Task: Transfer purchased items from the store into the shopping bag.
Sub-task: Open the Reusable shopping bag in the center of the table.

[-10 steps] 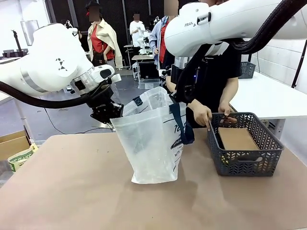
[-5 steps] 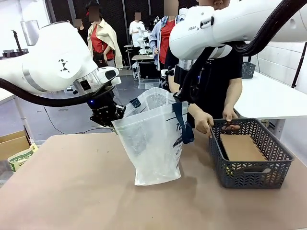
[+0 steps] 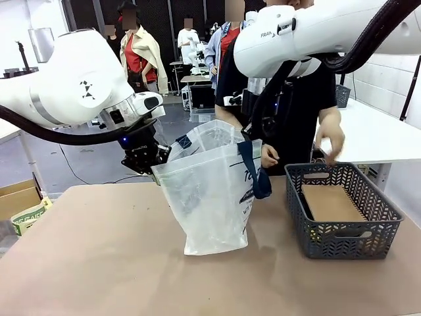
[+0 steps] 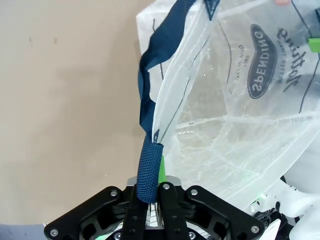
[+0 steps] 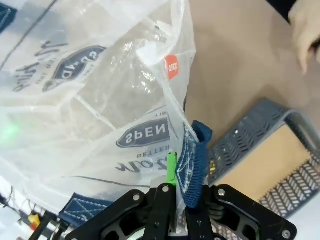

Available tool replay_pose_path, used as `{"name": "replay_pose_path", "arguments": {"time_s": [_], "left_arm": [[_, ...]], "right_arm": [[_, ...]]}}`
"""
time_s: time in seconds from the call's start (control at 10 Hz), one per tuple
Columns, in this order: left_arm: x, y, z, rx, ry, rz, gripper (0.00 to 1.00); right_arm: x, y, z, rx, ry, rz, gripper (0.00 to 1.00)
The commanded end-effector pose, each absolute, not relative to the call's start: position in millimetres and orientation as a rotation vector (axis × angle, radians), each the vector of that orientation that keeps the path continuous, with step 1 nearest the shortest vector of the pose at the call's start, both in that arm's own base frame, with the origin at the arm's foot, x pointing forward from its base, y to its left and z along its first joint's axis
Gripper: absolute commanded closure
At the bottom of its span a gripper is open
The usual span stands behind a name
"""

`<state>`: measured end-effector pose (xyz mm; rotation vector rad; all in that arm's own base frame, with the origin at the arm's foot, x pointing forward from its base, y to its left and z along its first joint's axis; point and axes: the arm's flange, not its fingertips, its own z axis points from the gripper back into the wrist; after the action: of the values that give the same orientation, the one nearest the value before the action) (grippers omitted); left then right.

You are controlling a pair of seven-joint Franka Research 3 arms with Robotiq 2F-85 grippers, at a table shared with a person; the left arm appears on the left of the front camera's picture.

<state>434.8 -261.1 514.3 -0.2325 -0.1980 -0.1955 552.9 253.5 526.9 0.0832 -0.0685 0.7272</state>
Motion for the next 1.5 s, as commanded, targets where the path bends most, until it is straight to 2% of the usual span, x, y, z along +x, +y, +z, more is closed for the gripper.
{"name": "replay_pose_path", "arguments": {"time_s": [0.0, 0.5, 0.9, 1.4], "left_arm": [[428.8, -254.4, 525.5, -0.11, -0.187, -0.158, 1.0], [430.7, -240.8, 518.3, -0.053, -0.113, -0.102, 1.0], [431.8, -243.7, 520.7, -0.033, -0.074, -0.064, 1.0], [428.3, -243.4, 518.4, 0.004, -0.03, -0.031, 1.0]], "right_arm": [[552.6, 233.8, 533.5, 0.06, -0.05, 0.721, 1.0], [553.8, 214.1, 532.4, 0.02, -0.029, 0.687, 1.0], [567.2, 204.6, 529.4, -0.017, 0.02, 0.744, 1.0], [575.9, 196.3, 523.5, -0.022, -0.007, 0.818, 1.0]]}}
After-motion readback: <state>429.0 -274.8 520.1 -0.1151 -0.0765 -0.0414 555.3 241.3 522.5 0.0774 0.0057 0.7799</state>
